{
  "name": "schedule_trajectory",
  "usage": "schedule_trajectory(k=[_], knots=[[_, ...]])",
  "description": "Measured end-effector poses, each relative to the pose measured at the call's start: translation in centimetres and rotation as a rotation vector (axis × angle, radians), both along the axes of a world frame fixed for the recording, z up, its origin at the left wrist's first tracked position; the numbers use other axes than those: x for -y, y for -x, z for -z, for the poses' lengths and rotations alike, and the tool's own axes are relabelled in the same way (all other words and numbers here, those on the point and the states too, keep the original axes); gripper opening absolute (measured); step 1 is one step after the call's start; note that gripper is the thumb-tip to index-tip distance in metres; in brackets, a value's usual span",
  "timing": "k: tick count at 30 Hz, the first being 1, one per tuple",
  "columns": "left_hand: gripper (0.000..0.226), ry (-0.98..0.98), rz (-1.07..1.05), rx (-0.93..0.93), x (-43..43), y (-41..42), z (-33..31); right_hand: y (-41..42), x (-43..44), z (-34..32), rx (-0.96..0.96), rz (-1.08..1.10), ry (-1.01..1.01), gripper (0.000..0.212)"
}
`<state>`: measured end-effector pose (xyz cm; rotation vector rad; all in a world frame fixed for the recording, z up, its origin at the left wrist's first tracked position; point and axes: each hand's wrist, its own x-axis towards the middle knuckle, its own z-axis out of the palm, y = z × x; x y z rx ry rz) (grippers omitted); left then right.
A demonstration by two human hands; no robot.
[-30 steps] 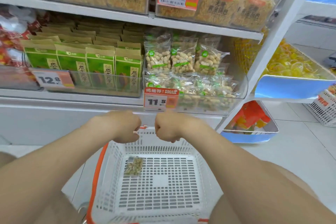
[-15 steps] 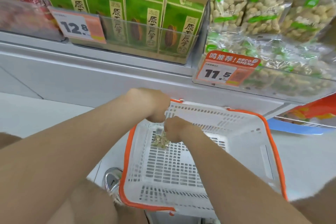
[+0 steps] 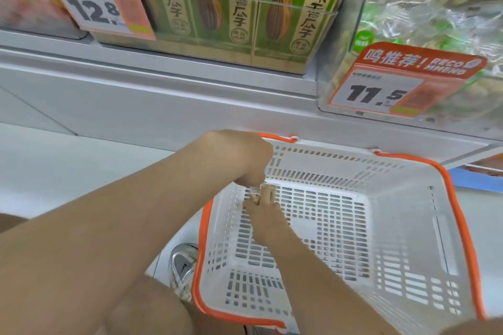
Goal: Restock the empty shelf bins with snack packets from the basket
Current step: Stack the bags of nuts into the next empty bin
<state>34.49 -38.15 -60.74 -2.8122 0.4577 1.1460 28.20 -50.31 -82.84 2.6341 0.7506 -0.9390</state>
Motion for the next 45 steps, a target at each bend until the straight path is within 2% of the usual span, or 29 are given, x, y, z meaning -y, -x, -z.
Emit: schedule_trajectory(k=[5, 9, 12, 15, 20, 22, 25, 29, 32, 34, 36, 38, 40, 42, 45], knots=[[0.041, -0.006, -0.016, 0.034, 0.0, -0.1, -0.3, -1.6, 2.2, -2.2, -0.015, 0.197, -0.182, 0.060], [0.051, -0.064, -0.023, 0.037, 0.2, 0.8, -2.5, -3.1, 3.5, -5.7, -0.086, 0.328, -0.500, 0.038], [0.063, -0.054, -0.013, 0.091, 0.5, 1.9, -5.2, -3.7, 4.1, -11.2, -0.160, 0.436, -0.743, 0.043], [0.071, -0.012, -0.047, 0.106, 0.2, 2.6, -7.2, -3.5, 4.1, -16.5, -0.150, 0.400, -0.843, 0.047], [0.068, 0.081, -0.071, 0.144, 0.4, 3.5, -12.2, -1.8, 5.1, -26.5, 0.017, 0.267, -1.004, 0.020], [0.064, 0.170, -0.086, 0.158, 0.4, 3.8, -14.3, -1.1, 5.8, -29.9, 0.129, 0.219, -1.063, 0.018], [0.047, 0.353, -0.129, 0.254, 0.6, 4.2, -17.4, -0.9, 7.0, -33.9, 0.294, 0.216, -1.183, 0.030], [0.037, 0.540, -0.262, 0.612, 1.6, 3.9, -20.7, -2.6, 8.6, -38.5, 0.459, 0.318, -1.304, 0.051], [0.041, 0.778, -0.496, 0.765, 2.6, 2.7, -21.6, -5.2, 9.4, -41.4, 0.556, 0.377, -1.242, 0.046], [0.055, 0.947, -0.627, 0.824, 3.7, 2.0, -21.8, -7.6, 9.8, -42.7, 0.597, 0.404, -1.159, 0.040], [0.055, 1.033, -0.673, 0.870, 4.9, 1.3, -22.1, -9.9, 10.3, -43.8, 0.630, 0.441, -1.119, 0.042], [0.058, 0.932, -0.632, 0.916, 5.7, 0.5, -22.4, -11.8, 10.9, -44.1, 0.691, 0.477, -1.158, 0.038], [0.066, 0.728, -0.561, 0.958, 5.8, -0.4, -22.5, -13.1, 11.5, -43.6, 0.770, 0.554, -1.220, 0.031], [0.065, 0.552, -0.491, 0.968, 5.6, -1.0, -22.3, -14.3, 11.7, -43.0, 0.804, 0.611, -1.240, 0.030], [0.052, 0.452, -0.438, 0.898, 5.2, -1.4, -22.1, -15.9, 11.6, -42.2, 0.668, 0.541, -1.102, 0.030]])
